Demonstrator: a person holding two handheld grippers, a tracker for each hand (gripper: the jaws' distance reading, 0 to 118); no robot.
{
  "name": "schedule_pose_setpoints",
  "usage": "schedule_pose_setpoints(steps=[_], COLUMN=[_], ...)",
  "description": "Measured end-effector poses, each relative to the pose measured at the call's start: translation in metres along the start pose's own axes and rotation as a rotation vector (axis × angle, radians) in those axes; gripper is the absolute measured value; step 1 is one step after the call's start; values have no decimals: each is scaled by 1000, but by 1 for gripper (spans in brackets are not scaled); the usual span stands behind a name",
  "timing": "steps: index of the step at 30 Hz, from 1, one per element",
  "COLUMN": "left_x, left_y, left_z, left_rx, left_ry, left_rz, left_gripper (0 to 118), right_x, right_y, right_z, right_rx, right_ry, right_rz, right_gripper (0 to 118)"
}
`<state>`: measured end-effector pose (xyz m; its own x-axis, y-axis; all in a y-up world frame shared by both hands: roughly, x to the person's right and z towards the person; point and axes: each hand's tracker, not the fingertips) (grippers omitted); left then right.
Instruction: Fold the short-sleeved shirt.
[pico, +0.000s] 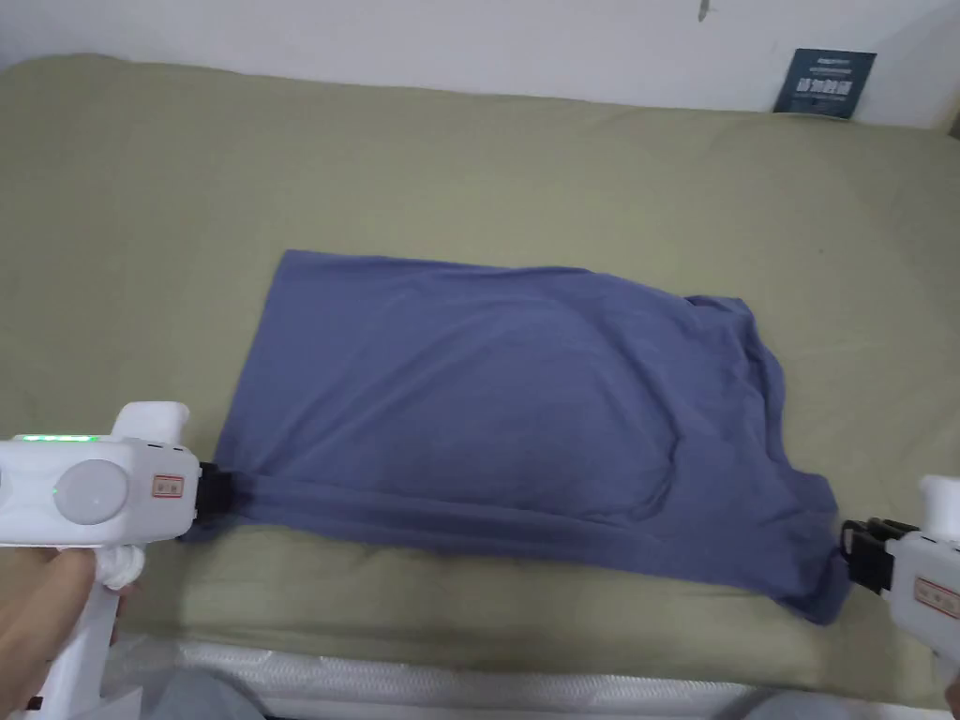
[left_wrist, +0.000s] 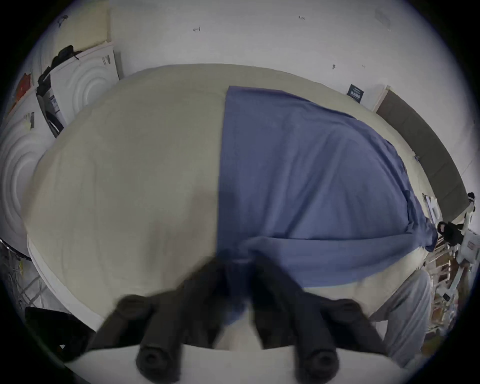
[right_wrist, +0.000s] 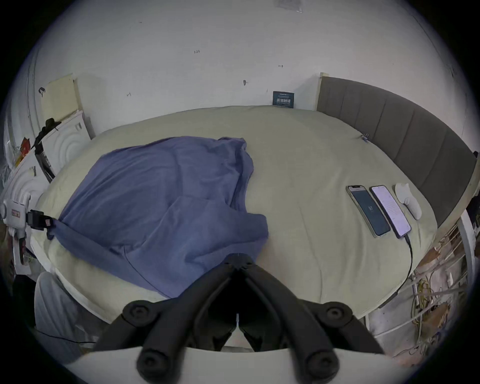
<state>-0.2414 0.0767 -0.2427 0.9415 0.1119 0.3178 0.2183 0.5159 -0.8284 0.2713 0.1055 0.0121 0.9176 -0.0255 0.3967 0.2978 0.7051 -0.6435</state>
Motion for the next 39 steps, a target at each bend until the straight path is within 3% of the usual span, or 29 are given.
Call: schedule_pose_setpoints(steps=[2,3,4,7,8,11,12,13,14,18,26,32,39], left_x=[4,6,6,2,2,-1,-1,-1,-2,3,1,3,14], left_y=[-1,-1,-2,-1,-1,-1,-2,-2,-2,3,50,99,147], left_z=[5,4,3,10,10,14,13,13,16,24,40,21,-20], left_rx=[9,17,21,29,31,35,37,39,42,80,150,171,153], left_ry=[9,20,24,18,18,23,26,29,32,88,78,84,120], left_rz=[5,-9,-9,21,22,21,21,20,17,-35,-20,-8,-21], left_gripper=[11,11,11,11,11,11,11,11,11,11,11,10,10], right_x=[1,3,3,2,1,-2,-2,-3,-1,-3,-20,-15,-20], right_y=[-4,-6,-7,-10,-13,-20,-22,-23,-22,-8,67,116,160], right_z=[-3,-5,-6,-14,-16,-15,-15,-15,-14,-12,-11,-52,-119], right_rx=[-16,-24,-33,-129,-63,-135,-152,-146,-143,-78,10,-4,-71], right_ry=[10,24,38,68,108,55,53,48,53,75,68,64,10], right_rz=[4,4,4,5,11,51,59,55,48,16,75,68,125], right_gripper=[4,26,68,117,111,89,71,42,7,5,5,5,5])
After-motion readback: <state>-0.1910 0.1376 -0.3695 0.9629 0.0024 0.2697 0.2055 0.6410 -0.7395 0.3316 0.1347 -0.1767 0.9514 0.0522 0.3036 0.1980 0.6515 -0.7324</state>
